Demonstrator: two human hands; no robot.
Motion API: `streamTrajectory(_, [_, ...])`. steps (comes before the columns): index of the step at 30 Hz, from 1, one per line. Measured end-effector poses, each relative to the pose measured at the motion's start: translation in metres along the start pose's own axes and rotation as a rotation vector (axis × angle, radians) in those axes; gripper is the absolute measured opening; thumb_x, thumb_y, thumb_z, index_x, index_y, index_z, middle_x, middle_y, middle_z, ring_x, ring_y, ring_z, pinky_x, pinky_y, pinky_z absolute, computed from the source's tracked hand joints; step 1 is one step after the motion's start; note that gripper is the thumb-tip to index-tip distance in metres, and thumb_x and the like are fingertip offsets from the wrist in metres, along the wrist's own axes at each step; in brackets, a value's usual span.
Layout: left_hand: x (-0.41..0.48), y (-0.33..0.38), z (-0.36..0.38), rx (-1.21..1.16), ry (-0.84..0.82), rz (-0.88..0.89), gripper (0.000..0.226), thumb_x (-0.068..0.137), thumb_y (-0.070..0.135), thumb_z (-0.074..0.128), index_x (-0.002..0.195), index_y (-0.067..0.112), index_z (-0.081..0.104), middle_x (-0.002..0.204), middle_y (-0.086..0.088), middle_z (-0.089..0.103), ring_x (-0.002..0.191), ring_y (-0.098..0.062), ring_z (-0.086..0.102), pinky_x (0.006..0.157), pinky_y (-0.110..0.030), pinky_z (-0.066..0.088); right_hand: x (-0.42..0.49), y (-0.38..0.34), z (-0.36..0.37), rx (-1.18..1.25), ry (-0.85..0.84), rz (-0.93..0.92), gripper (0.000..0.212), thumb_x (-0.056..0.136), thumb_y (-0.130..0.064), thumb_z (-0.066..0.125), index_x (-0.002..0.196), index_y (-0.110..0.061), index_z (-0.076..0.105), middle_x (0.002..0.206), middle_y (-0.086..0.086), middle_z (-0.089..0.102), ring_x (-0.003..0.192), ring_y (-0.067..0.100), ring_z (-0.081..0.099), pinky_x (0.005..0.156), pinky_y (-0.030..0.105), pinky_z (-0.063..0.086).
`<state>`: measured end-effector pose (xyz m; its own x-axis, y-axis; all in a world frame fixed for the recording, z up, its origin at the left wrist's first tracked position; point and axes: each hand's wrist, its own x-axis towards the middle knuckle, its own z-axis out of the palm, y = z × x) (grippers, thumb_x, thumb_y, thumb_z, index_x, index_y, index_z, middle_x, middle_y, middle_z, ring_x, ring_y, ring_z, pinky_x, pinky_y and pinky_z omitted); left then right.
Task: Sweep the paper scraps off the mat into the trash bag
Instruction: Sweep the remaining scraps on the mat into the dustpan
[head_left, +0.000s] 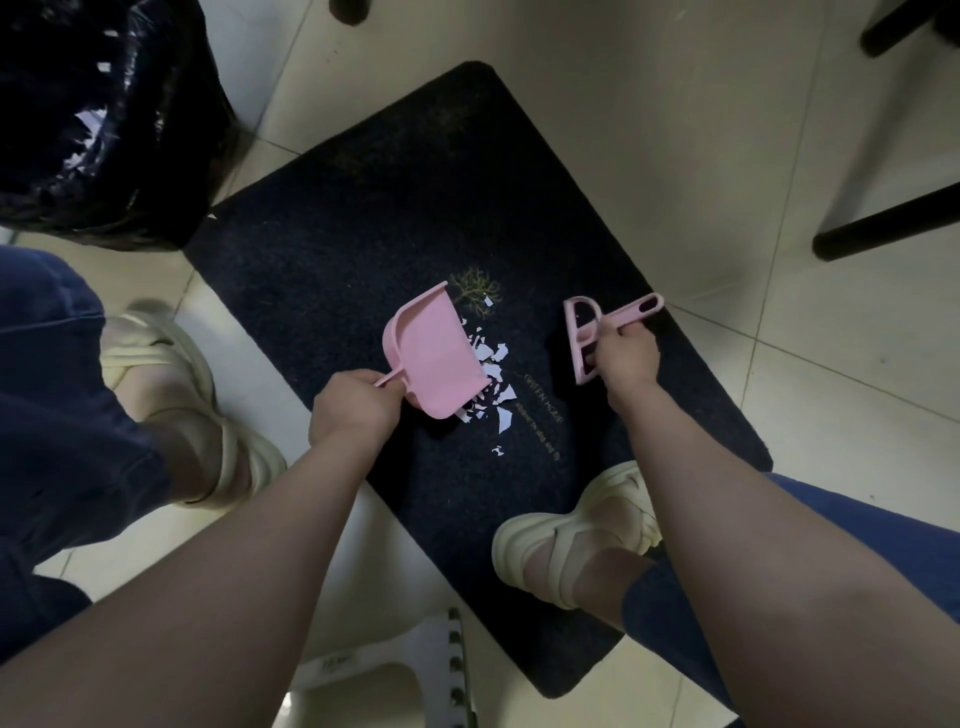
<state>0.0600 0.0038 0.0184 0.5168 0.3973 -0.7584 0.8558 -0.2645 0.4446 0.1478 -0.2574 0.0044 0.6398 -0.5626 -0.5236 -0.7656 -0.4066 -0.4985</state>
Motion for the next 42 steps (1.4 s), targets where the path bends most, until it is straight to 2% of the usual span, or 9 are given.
streamTrajectory(5, [-0.004, 0.006, 0.004, -0.009, -0.017, -0.003, 0.019, 0.082, 0.040, 0.063, 0.067, 0.030, 0.068, 0.076, 0.001, 0.069, 0.078, -0.022, 0.066, 0.078, -0.037, 0.056, -0.007, 0.003, -0.014, 0.106, 0.226, 0.009, 0.029, 0.101, -0.028, 0.039, 0.106, -0.011, 0.062, 0.095, 0.002, 0.062, 0.083, 0.019, 0.060, 0.074, 0.032, 0.049])
streamTrajectory(8, [-0.005, 0.006, 0.005, 0.005, -0.018, 0.000, 0.019, 0.082, 0.040, 0.062, 0.067, 0.030, 0.068, 0.076, 0.002, 0.069, 0.078, -0.022, 0.066, 0.079, -0.037, 0.056, -0.004, 0.010, -0.015, 0.225, 0.089, 0.121, 0.026, 0.099, -0.022, 0.043, 0.102, -0.008, 0.064, 0.092, 0.007, 0.067, 0.072, 0.020, 0.063, 0.064, 0.033, 0.054])
streamTrajectory(11, [-0.004, 0.003, 0.001, 0.033, -0.001, 0.001, 0.021, 0.083, 0.038, 0.061, 0.065, 0.029, 0.066, 0.074, 0.001, 0.069, 0.077, -0.022, 0.066, 0.077, -0.036, 0.055, -0.009, 0.007, -0.011, 0.189, -0.104, 0.087, 0.021, 0.096, -0.017, 0.044, 0.094, -0.012, 0.065, 0.084, 0.004, 0.069, 0.056, 0.013, 0.054, 0.046, 0.023, 0.044])
streamTrajectory(17, [-0.003, -0.001, -0.004, 0.080, 0.007, 0.021, 0.023, 0.083, 0.036, 0.061, 0.063, 0.027, 0.065, 0.074, 0.000, 0.068, 0.076, -0.022, 0.065, 0.071, -0.032, 0.052, 0.001, 0.008, -0.008, 0.218, 0.157, 0.111, 0.031, 0.097, -0.033, 0.044, 0.100, -0.011, 0.067, 0.097, 0.008, 0.070, 0.080, 0.025, 0.067, 0.073, 0.038, 0.058])
streamTrajectory(21, [-0.002, -0.004, -0.007, 0.087, 0.012, 0.017, 0.022, 0.085, 0.037, 0.061, 0.066, 0.029, 0.066, 0.075, -0.001, 0.068, 0.078, -0.022, 0.064, 0.073, -0.033, 0.052, -0.001, 0.002, -0.006, 0.225, -0.036, 0.172, 0.021, 0.094, -0.017, 0.044, 0.092, -0.010, 0.064, 0.078, 0.006, 0.065, 0.056, 0.015, 0.057, 0.039, 0.019, 0.042])
streamTrajectory(26, [-0.003, -0.004, -0.006, 0.070, 0.001, 0.025, 0.020, 0.085, 0.036, 0.061, 0.067, 0.030, 0.066, 0.076, -0.001, 0.068, 0.078, -0.023, 0.064, 0.074, -0.033, 0.053, -0.004, 0.005, -0.008, 0.256, 0.174, 0.093, 0.029, 0.095, -0.027, 0.044, 0.098, -0.011, 0.067, 0.092, 0.008, 0.069, 0.081, 0.026, 0.067, 0.072, 0.037, 0.057])
streamTrajectory(32, [-0.004, -0.003, -0.008, 0.080, 0.006, 0.033, 0.022, 0.085, 0.036, 0.061, 0.063, 0.031, 0.063, 0.075, 0.000, 0.068, 0.077, -0.022, 0.064, 0.073, -0.032, 0.052, -0.013, 0.005, -0.001, 0.262, -0.138, 0.134, 0.019, 0.094, -0.016, 0.044, 0.090, -0.013, 0.062, 0.070, 0.001, 0.063, 0.052, 0.012, 0.050, 0.040, 0.019, 0.039])
streamTrajectory(37, [-0.003, -0.005, -0.014, 0.090, 0.017, 0.037, 0.022, 0.085, 0.037, 0.061, 0.064, 0.030, 0.063, 0.077, -0.002, 0.069, 0.080, -0.024, 0.064, 0.075, -0.032, 0.052, -0.018, -0.001, -0.003, 0.369, -0.039, 0.077, 0.021, 0.095, -0.017, 0.045, 0.081, -0.016, 0.061, 0.073, 0.002, 0.062, 0.053, 0.012, 0.046, 0.051, 0.026, 0.040])
streamTrajectory(42, [-0.001, -0.011, -0.030, 0.101, 0.056, 0.030, 0.025, 0.084, 0.040, 0.062, 0.061, 0.031, 0.062, 0.077, -0.001, 0.068, 0.081, -0.024, 0.063, 0.073, -0.031, 0.050, -0.018, -0.008, 0.001, 0.314, -0.102, -0.004, 0.021, 0.098, -0.022, 0.046, 0.086, -0.017, 0.063, 0.077, 0.003, 0.064, 0.056, 0.011, 0.047, 0.052, 0.025, 0.041])
